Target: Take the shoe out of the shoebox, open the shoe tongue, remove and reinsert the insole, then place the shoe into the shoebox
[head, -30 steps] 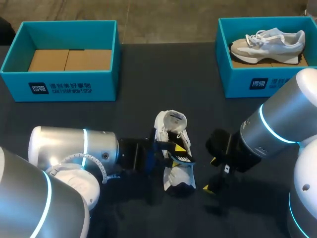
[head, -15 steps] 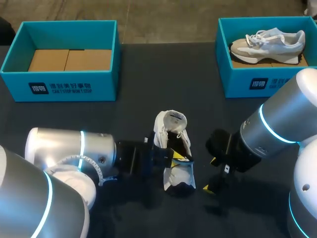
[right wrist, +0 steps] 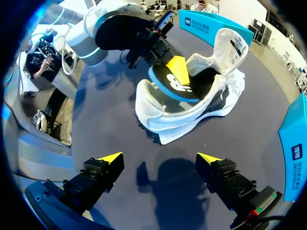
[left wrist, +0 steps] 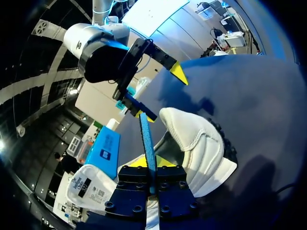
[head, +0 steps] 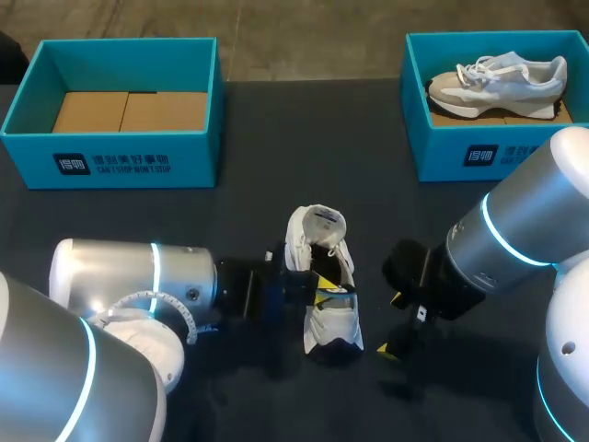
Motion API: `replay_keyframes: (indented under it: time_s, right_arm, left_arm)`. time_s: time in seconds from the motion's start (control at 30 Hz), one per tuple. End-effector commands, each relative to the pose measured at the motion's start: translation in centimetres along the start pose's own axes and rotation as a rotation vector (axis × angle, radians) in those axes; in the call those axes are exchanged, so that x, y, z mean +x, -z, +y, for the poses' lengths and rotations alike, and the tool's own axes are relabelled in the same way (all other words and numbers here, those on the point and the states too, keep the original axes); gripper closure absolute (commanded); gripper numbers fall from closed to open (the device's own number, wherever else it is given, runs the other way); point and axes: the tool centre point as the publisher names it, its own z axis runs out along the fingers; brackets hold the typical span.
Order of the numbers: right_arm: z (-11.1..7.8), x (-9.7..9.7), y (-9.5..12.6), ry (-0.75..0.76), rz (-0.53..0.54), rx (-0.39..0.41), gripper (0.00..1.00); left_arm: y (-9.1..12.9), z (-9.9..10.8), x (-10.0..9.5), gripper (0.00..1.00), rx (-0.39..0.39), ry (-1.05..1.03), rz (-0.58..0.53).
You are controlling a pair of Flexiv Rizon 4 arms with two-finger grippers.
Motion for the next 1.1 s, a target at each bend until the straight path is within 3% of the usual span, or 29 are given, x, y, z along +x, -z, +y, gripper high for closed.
replay_keyframes:
  time_s: [0.03,0.23,0.27,0.3,0.33,0.5,0.83,0.87,0.93,1.1]
  right_arm:
    - [-0.1,0.1,0.0,0.000,-0.002,-0.001,0.00]
    - [-0.1,0.1,0.0,0.000,-0.002,-0.001,0.00]
    - [-0.1,0.1,0.0,0.000,-0.002,-0.001,0.00]
    - [-0.1,0.1,0.0,0.000,-0.002,-0.001,0.00]
    - [-0.1,0.1,0.0,0.000,-0.002,-0.001,0.00]
    - [-0.1,0.1,0.0,0.000,-0.002,-0.001,0.00]
    - [-0.1,0.1,0.0,0.000,-0.002,-0.001,0.00]
    - [-0.1,0.1,0.0,0.000,-0.002,-0.001,0.00]
    - [-0.1,0.1,0.0,0.000,-0.002,-0.001,0.00]
    - [-0.1,0.1,0.0,0.000,-0.002,-0.001,0.00]
  left_arm:
    - [-1.1,0.4,-0.4,1.00,-0.022,0.009,0.010]
    - [-0.9,0.1,-0.4,1.00,-0.013,0.024,0.009]
    - [-0.7,-0.1,-0.3,0.93,-0.010,0.027,0.010]
    - [-0.5,-0.3,-0.3,0.80,-0.007,0.029,0.009]
    - [-0.4,-0.5,-0.2,0.76,0.000,0.033,0.005]
    - [0.4,-1.4,-0.1,0.76,0.022,0.037,-0.001]
    - [1.0,-3.0,0.1,0.83,0.072,0.042,-0.002]
    - [1.0,-3.1,0.2,0.85,0.072,0.042,-0.001]
    - [0.9,-3.1,0.2,1.00,0.072,0.037,0.000]
    - [0.3,-2.8,0.6,1.00,0.058,-0.005,0.006]
